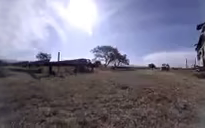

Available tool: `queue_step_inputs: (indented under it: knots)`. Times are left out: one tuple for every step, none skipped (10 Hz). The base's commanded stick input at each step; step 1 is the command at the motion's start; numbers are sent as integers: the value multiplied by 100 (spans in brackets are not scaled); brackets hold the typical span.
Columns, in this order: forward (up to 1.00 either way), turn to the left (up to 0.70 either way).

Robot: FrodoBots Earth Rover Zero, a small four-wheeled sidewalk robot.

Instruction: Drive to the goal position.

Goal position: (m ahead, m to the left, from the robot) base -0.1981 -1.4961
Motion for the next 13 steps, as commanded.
queue_step_inputs:
  knots:
    - [70,0]
    - [70,0]
    - [70,0]
    - [70,0]
    - [70,0]
    - [70,0]
    - [70,0]
    - [62,0]
    - [23,0]
    - [0,0]
    - [0,0]
    - [0,0]
    - [0,0]
